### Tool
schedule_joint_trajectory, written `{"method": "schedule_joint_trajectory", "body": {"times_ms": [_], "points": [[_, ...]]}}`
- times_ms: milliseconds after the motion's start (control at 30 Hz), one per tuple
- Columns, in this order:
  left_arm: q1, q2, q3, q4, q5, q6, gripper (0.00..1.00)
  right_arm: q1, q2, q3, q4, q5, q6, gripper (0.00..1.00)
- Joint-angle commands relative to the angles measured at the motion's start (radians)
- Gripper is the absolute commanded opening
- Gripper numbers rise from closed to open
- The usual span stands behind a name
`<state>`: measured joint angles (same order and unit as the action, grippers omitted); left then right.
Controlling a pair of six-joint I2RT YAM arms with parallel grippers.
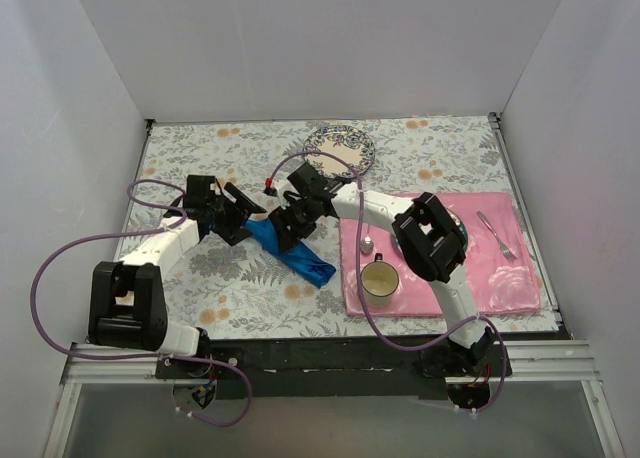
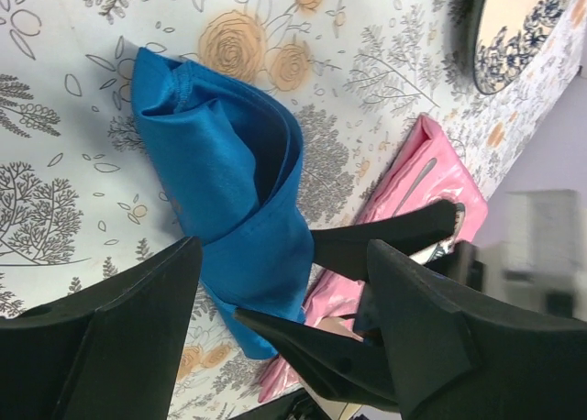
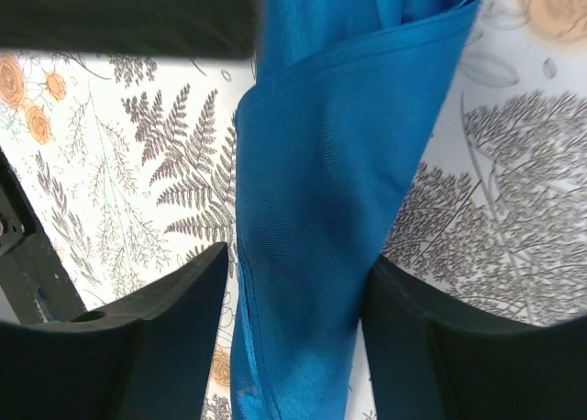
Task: Fold the napkin, place the utensils inside, and roll it up
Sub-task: Roll the napkin with the utensil
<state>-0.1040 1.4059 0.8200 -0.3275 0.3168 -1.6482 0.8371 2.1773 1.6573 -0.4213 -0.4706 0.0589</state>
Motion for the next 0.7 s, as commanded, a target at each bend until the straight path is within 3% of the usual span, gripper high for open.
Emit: {"method": "schedule_joint_trajectory", "body": {"times_ms": [0, 233, 667], "points": [[0.001, 0.013, -0.013, 0.019, -0.015, 0.008, 0.72, 0.016, -0.027, 0.073, -0.031, 0.027, -0.027, 0.59], [0.001, 0.031, -0.010, 0.028, -0.019, 0.008, 0.72, 0.031, -0.053, 0.027, -0.011, -0.008, -0.001, 0.53], [0.001, 0.071, -0.015, 0.051, -0.018, 0.013, 0.72, 0.063, -0.097, -0.036, -0.008, 0.010, 0.005, 0.54]]}}
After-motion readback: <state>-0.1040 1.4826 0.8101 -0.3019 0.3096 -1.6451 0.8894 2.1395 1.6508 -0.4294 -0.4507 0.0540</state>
